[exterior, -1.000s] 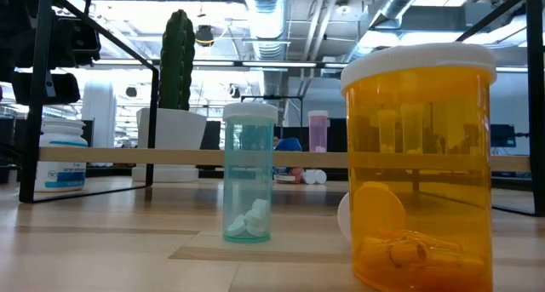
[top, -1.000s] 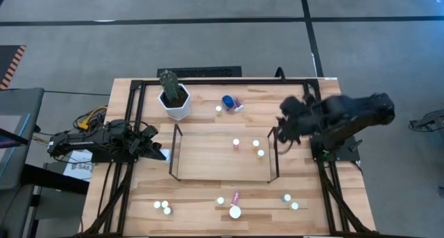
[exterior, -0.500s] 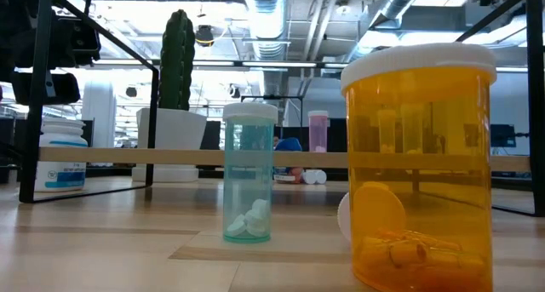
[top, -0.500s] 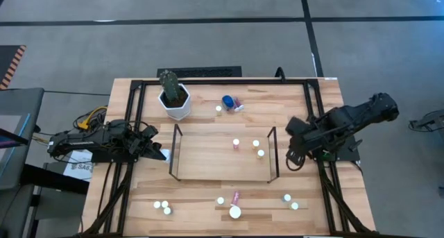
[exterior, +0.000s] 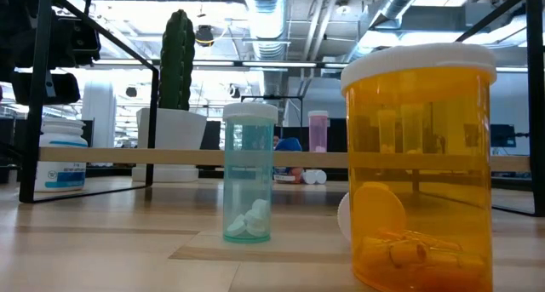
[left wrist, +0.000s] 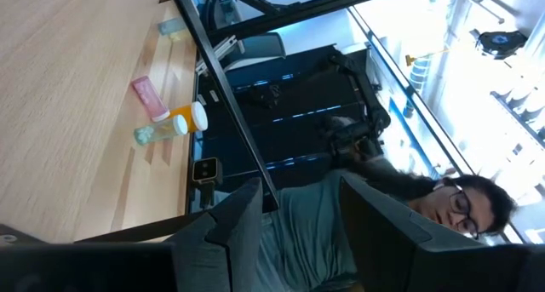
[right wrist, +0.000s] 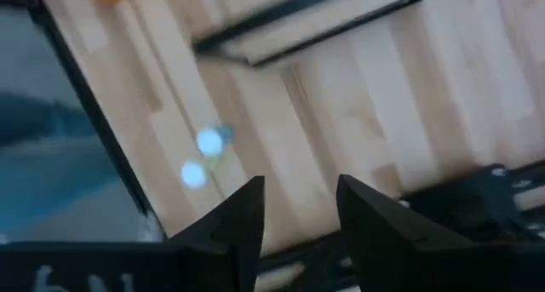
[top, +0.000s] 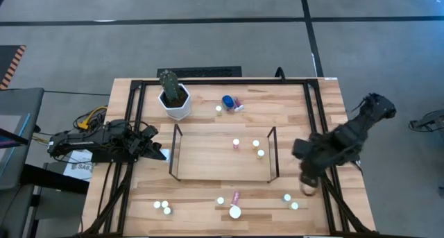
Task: Pick and place medicine bottles onto shelf by color
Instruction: Adjust the shelf
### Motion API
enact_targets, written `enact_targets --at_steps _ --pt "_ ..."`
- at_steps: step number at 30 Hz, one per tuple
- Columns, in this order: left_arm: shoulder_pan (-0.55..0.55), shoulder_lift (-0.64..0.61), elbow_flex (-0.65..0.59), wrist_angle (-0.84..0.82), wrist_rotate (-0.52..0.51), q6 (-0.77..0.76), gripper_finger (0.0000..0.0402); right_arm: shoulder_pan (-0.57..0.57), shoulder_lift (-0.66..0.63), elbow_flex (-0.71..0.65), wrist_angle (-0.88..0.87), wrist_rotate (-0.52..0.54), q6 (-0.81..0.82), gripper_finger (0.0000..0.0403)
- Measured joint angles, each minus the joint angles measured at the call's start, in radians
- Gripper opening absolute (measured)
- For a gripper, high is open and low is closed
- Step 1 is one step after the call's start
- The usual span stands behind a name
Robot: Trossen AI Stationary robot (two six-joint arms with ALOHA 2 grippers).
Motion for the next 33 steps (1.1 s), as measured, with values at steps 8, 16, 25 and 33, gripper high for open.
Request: enact_targets --at_steps 8,16,25,33 --pt "-0.001 0.0 0.0 -0.004 0.112 -0.314 0.0144 0.221 -0.095 0.0 0.047 0.152 0.192 0.0139" --pt "-0.001 0.0 0.0 -0.003 0.107 -0.332 0.0144 0.301 -0.091 0.0 0.052 0.239 0.351 0.0126" --pt "-0.001 0.0 0.0 -0.001 -0.129 -0.218 0.0144 0.305 -0.017 0.0 0.056 0.187 0.459 0.0128" --pt "-0.026 0.017 0.0 -0.024 -0.473 -0.047 0.0144 0.304 0.063 0.0 0.058 0.033 0.443 0.0157"
